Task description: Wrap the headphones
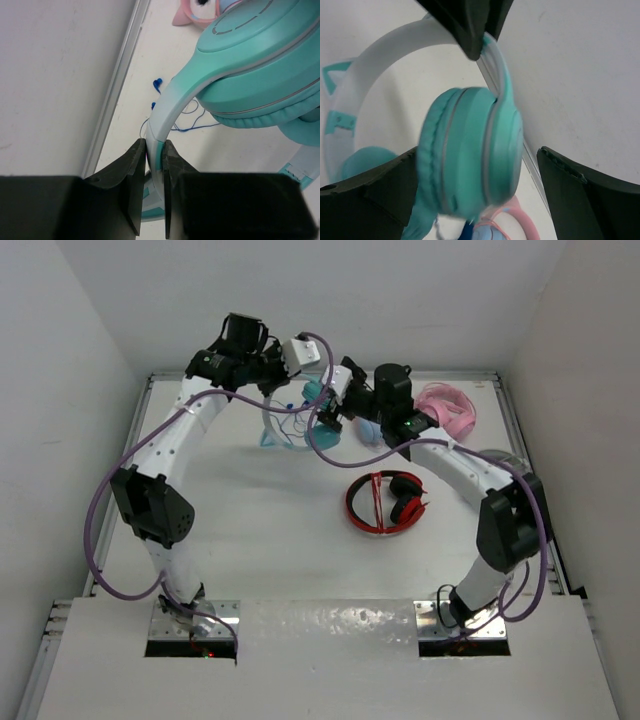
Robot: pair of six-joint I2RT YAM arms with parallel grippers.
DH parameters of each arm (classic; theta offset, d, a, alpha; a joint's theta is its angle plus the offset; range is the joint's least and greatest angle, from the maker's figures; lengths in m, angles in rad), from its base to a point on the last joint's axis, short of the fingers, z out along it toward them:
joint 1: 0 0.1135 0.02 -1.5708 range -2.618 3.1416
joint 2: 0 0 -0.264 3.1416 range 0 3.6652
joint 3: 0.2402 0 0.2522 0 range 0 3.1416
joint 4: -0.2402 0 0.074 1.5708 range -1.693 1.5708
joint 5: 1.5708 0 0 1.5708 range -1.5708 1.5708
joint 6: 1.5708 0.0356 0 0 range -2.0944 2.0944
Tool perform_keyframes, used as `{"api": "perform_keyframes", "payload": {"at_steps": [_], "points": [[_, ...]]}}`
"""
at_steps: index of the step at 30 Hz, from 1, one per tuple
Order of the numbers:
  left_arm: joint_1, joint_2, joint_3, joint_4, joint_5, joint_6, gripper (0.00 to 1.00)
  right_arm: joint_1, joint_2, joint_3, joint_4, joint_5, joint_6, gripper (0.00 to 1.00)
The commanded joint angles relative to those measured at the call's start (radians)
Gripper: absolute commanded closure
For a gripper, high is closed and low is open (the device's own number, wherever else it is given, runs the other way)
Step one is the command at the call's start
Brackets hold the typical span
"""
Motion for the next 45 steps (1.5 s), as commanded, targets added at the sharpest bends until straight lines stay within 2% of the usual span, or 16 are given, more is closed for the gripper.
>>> {"api": "perform_keyframes", "payload": {"at_steps": [1, 4, 7, 8, 11, 12, 15, 17, 18, 21, 24, 28, 30, 32, 35, 45], "points": [[-0.004, -0.071, 0.012, 0.015, 0.100, 0.010, 1.00, 0.005, 0.056, 0.063, 0.080, 0.044, 0.035, 0.06], [-0.005, -0.080, -0.008, 0.017, 0.094, -0.006, 1.00, 0.030, 0.084, 0.103, 0.065, 0.044, -0.023, 0.08], [-0.004, -0.085, -0.003, 0.029, 0.096, -0.052, 1.00, 0.051, 0.110, 0.151, 0.009, 0.062, -0.039, 0.34], [-0.005, -0.086, 0.000, 0.035, 0.093, -0.069, 1.00, 0.051, 0.115, 0.154, 0.005, 0.064, -0.031, 0.53], [-0.001, -0.089, 0.021, 0.049, 0.070, -0.125, 1.00, 0.051, 0.104, 0.108, 0.043, 0.116, -0.022, 0.93], [0.002, -0.088, 0.026, 0.049, 0.062, -0.135, 1.00, 0.051, 0.098, 0.096, 0.087, 0.134, -0.016, 1.00], [0.021, -0.085, 0.022, 0.070, 0.027, -0.254, 0.96, 0.050, 0.078, 0.077, 0.147, 0.215, 0.076, 1.00], [0.028, -0.083, 0.008, 0.076, -0.024, -0.322, 0.66, 0.050, 0.073, 0.076, 0.166, 0.252, 0.118, 1.00], [0.031, -0.086, -0.014, 0.084, -0.035, -0.353, 0.39, 0.050, 0.073, 0.073, 0.189, 0.272, 0.157, 1.00], [0.053, -0.108, -0.044, 0.110, -0.055, -0.463, 0.15, 0.050, 0.075, 0.059, 0.239, 0.357, 0.208, 1.00], [0.080, -0.125, -0.035, 0.122, -0.130, -0.578, 0.04, 0.050, 0.092, 0.080, 0.224, 0.415, 0.221, 1.00], [0.119, -0.152, -0.073, 0.109, -0.133, -0.557, 0.01, 0.048, 0.092, 0.070, 0.238, 0.395, 0.211, 1.00], [0.119, -0.172, -0.159, 0.112, -0.166, -0.519, 0.11, 0.048, 0.092, 0.073, 0.239, 0.382, 0.224, 1.00], [0.119, -0.186, -0.257, 0.151, -0.246, -0.516, 0.31, 0.050, 0.087, 0.071, 0.241, 0.339, 0.204, 1.00], [0.119, -0.181, -0.296, 0.213, -0.299, -0.504, 0.32, 0.050, 0.077, 0.053, 0.258, 0.270, 0.179, 1.00], [0.117, -0.117, -0.212, 0.213, -0.138, -0.557, 0.31, 0.050, 0.050, 0.036, 0.241, 0.200, 0.156, 1.00]]}}
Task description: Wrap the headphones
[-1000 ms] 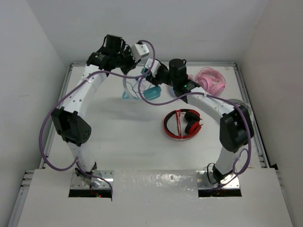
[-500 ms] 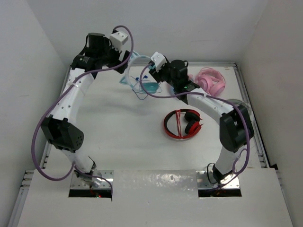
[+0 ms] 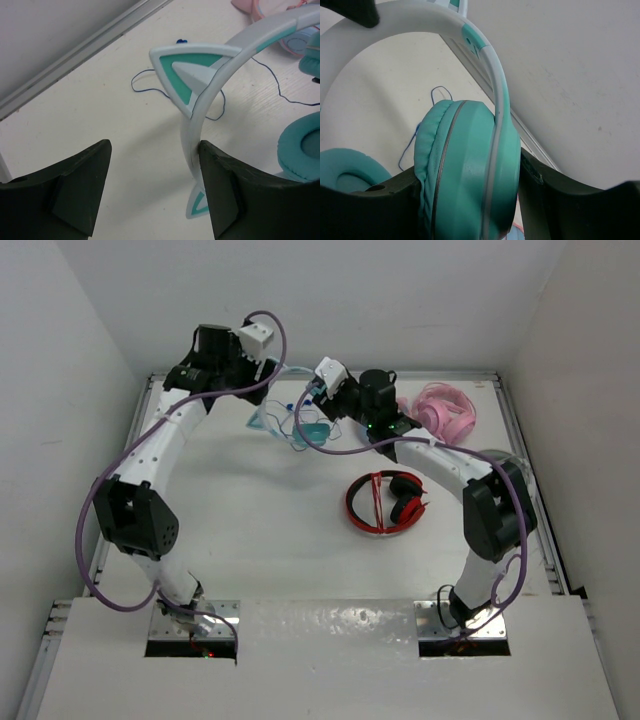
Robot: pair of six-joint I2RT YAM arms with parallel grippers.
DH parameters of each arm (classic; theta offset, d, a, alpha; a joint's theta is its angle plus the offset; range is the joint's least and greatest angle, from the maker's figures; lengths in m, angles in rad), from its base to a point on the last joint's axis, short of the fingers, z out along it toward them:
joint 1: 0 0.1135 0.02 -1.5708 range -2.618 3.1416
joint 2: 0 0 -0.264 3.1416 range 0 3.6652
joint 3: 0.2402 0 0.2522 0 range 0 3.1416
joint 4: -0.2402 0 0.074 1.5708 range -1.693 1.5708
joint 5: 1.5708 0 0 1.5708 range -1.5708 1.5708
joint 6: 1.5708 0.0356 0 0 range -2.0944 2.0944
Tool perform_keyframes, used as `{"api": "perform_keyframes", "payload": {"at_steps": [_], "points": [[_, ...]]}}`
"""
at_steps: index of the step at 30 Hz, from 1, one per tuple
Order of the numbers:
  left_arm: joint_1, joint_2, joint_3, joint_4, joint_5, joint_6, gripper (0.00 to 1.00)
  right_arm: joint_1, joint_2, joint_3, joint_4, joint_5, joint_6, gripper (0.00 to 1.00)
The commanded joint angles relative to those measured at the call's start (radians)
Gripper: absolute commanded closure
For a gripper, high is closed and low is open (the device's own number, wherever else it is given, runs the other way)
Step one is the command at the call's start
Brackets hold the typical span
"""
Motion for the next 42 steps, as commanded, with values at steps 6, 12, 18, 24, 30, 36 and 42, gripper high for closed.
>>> {"api": "perform_keyframes", "payload": {"at_steps": [6, 12, 18, 24, 30, 36, 42], "points": [[-0.007, -0.004, -0.020, 0.045, 0.088, -0.026, 0.36, 0.007, -0.062, 0.017, 0.109, -0.059, 0.008, 1.00], [-0.008, 0.024, -0.018, 0.033, 0.031, -0.049, 0.48, 0.007, -0.064, 0.032, 0.129, -0.080, 0.042, 1.00], [-0.008, 0.027, -0.012, 0.022, 0.097, -0.052, 0.72, 0.007, -0.053, 0.049, 0.137, -0.110, 0.054, 1.00], [-0.002, 0.027, 0.000, 0.005, 0.096, -0.114, 1.00, -0.001, -0.057, 0.088, 0.166, -0.123, 0.171, 0.53], [0.103, 0.082, 0.167, -0.044, 0.151, -0.285, 1.00, -0.068, -0.136, 0.151, 0.253, -0.261, 0.396, 0.11], [0.139, 0.133, 0.374, -0.105, 0.116, -0.359, 1.00, -0.205, -0.222, -0.005, 0.621, -0.329, 0.706, 0.05], [0.141, 0.125, 0.519, -0.082, 0.111, -0.420, 1.00, -0.216, -0.159, -0.092, 0.528, -0.289, 0.588, 0.71]]}}
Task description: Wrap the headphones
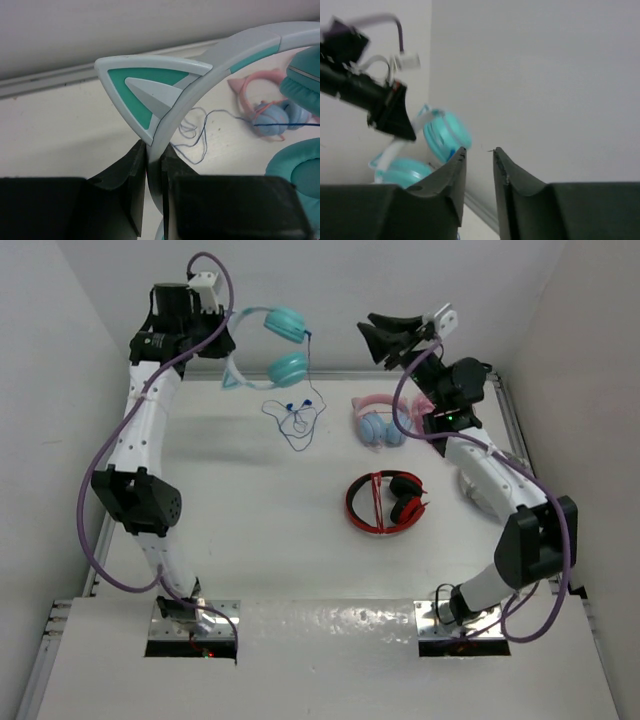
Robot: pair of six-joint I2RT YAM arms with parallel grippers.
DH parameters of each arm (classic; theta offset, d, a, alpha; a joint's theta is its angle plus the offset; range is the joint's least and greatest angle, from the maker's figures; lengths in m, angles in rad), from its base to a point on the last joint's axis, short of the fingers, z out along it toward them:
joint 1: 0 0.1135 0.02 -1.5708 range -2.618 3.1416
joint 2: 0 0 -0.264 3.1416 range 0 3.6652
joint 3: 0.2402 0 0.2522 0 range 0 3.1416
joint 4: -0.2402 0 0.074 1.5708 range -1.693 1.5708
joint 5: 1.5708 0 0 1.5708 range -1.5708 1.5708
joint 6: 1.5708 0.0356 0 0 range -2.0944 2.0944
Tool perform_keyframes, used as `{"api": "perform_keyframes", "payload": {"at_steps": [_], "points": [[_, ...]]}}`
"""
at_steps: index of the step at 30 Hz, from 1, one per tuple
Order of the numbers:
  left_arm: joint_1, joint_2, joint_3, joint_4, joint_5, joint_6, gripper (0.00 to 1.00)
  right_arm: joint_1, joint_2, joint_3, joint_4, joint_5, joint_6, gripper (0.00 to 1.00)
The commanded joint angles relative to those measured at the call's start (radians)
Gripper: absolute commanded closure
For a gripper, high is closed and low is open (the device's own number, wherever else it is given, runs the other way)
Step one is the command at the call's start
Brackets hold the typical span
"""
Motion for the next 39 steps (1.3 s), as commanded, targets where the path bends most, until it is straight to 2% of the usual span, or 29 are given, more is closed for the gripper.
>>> {"api": "perform_keyframes", "payload": {"at_steps": [1, 2, 4, 6, 7, 14, 19, 22, 26, 28, 31, 32, 33, 35, 37, 39], "points": [[-0.011, -0.052, 0.101, 0.071, 0.032, -0.092, 1.00, 0.016, 0.101, -0.053, -0.023, -0.022, -0.026, 0.75], [-0.011, -0.055, 0.109, 0.075, 0.037, -0.106, 1.00, 0.016, 0.121, -0.059, -0.023, -0.025, -0.039, 0.73], [-0.006, -0.057, 0.146, 0.072, 0.052, -0.135, 1.00, 0.025, 0.183, -0.055, -0.051, -0.053, -0.099, 0.50], [0.000, -0.057, 0.179, 0.072, 0.075, -0.154, 1.00, 0.049, 0.225, -0.027, -0.109, -0.053, -0.128, 0.37], [0.002, -0.057, 0.189, 0.072, 0.080, -0.164, 1.00, 0.054, 0.271, -0.015, -0.121, -0.072, -0.148, 0.34], [0.002, -0.078, 0.226, 0.068, 0.074, -0.169, 1.00, 0.100, 0.365, -0.055, -0.072, -0.048, -0.156, 0.33], [0.002, -0.074, 0.247, 0.062, 0.111, -0.209, 1.00, 0.141, 0.463, 0.029, -0.055, 0.010, -0.096, 0.31], [0.002, -0.089, 0.217, 0.062, 0.112, -0.212, 1.00, 0.163, 0.516, 0.069, 0.010, 0.061, -0.032, 0.31], [0.002, -0.089, 0.226, 0.063, 0.134, -0.217, 1.00, 0.169, 0.608, 0.140, 0.015, 0.223, 0.022, 0.32], [0.002, -0.088, 0.224, 0.066, 0.143, -0.221, 1.00, 0.171, 0.633, 0.186, 0.015, 0.236, 0.040, 0.36], [0.003, -0.085, 0.210, 0.066, 0.120, -0.220, 1.00, 0.171, 0.656, 0.223, 0.021, 0.214, 0.078, 0.75], [0.003, -0.086, 0.203, 0.066, 0.102, -0.214, 1.00, 0.171, 0.648, 0.214, 0.032, 0.207, 0.085, 0.93], [0.003, -0.088, 0.178, 0.069, 0.077, -0.189, 1.00, 0.171, 0.610, 0.197, 0.038, 0.194, 0.082, 0.99], [0.003, -0.088, 0.145, 0.077, -0.051, -0.146, 1.00, 0.171, 0.540, 0.093, 0.015, 0.178, 0.030, 1.00], [0.005, -0.075, 0.108, 0.077, -0.192, -0.070, 1.00, 0.171, 0.394, -0.031, -0.049, 0.119, -0.038, 1.00], [0.003, -0.069, 0.083, 0.092, -0.260, 0.019, 1.00, 0.171, 0.295, -0.087, -0.245, 0.064, -0.175, 1.00]]}}
